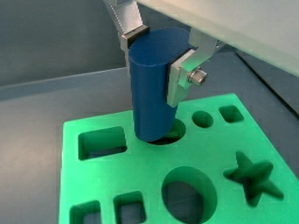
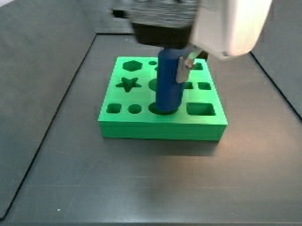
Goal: Insert the oval object.
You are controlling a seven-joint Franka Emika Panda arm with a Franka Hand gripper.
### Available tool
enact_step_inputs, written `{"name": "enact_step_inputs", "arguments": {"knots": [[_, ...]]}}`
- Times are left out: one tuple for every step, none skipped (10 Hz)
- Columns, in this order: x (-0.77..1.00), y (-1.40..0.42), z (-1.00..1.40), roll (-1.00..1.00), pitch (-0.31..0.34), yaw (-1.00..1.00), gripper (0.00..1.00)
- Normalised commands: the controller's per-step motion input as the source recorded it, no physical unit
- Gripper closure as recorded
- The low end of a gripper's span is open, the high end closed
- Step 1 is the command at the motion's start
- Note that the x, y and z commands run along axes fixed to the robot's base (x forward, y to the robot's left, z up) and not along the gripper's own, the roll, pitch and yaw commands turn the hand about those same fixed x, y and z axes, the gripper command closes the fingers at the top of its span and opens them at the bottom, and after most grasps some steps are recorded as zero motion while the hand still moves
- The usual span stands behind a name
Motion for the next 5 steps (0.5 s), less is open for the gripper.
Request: {"name": "enact_step_inputs", "arguments": {"knots": [[-0.05, 0.0, -0.17, 0.07, 0.106, -0.99, 1.0], [-0.07, 0.0, -0.24, 0.07, 0.099, -1.0, 1.0], [-0.06, 0.0, -0.25, 0.07, 0.099, -1.0, 1.0], [-0.06, 0.0, -0.25, 0.07, 0.106, -1.0, 1.0], [0.0, 0.03, -0.29, 0.1, 0.081, -0.92, 1.0]]}}
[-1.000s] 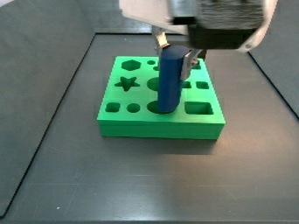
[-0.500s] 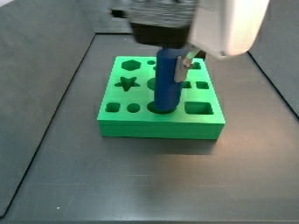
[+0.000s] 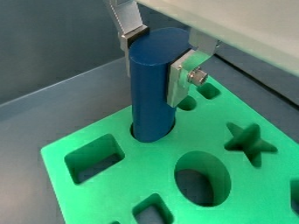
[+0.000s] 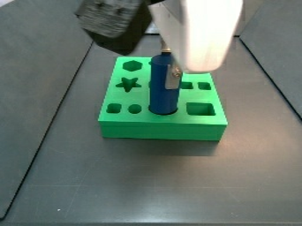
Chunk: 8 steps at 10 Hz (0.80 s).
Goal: Insert the oval object.
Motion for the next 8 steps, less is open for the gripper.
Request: {"name": "enact_step_inputs", "arguments": {"knots": [[0.18, 0.06, -0.35, 0.12, 0.02, -0.81, 1.0], [0.22, -0.26, -0.54, 0.08, 0.01, -0.7, 1.0], [-0.05, -0.36, -0.57, 0.01, -0.044, -0.21, 1.0], [-0.15, -0.21, -0.45, 0.0, -0.094, 0.0, 1.0], [-0.09, 0.0, -0.44, -0.08, -0.07, 0.0, 1.0], [-0.11, 0.26, -0.3, 0.0, 0.0, -0.13, 1.0], [0.0, 0.41, -0.17, 0.0, 0.027, -0.25, 1.0], [0.01, 0.38, -0.09, 0.0, 0.051, -0.24, 1.0]]}}
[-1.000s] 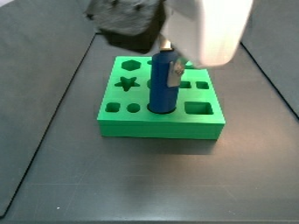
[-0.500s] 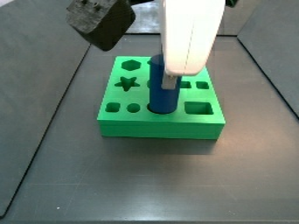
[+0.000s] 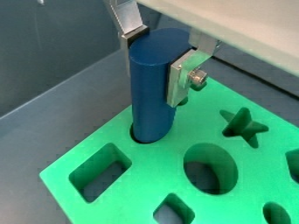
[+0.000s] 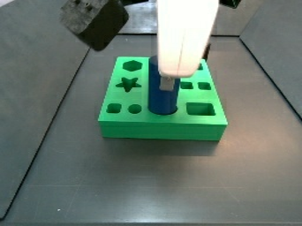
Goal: Insert the oval object.
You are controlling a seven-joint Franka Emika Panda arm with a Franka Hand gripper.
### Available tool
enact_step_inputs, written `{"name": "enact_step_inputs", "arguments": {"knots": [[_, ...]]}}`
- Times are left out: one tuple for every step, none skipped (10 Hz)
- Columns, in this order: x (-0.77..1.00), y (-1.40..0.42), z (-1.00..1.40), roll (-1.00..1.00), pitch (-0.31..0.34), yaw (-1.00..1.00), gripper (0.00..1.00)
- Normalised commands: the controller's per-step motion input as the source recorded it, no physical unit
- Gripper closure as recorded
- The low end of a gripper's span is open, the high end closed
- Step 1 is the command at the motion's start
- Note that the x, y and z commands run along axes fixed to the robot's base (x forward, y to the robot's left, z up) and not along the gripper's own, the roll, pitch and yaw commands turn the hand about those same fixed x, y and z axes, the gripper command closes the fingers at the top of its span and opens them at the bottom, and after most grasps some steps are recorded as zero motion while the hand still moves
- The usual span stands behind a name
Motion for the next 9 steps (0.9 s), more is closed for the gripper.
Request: {"name": "enact_step_inputs", "arguments": {"knots": [[0.0, 0.0, -0.24, 0.0, 0.0, 0.0, 1.0], [0.09, -0.26, -0.62, -0.03, -0.007, -0.02, 1.0], [0.24, -0.25, -0.69, -0.02, -0.011, -0.13, 1.0], [0.12, -0.24, -0.66, 0.0, -0.054, -0.06, 1.0], [0.08, -0.27, -0.43, 0.1, -0.011, -0.02, 1.0], [0.07, -0.22, -0.29, 0.13, 0.0, 0.0, 1.0], [0.0, -0.09, -0.19, 0.0, -0.049, 0.0, 1.0], [0.0, 0.0, -0.07, 0.0, -0.066, 0.0, 1.0], [0.0, 0.0, 0.0, 0.0, 0.0, 0.0, 1.0]]}}
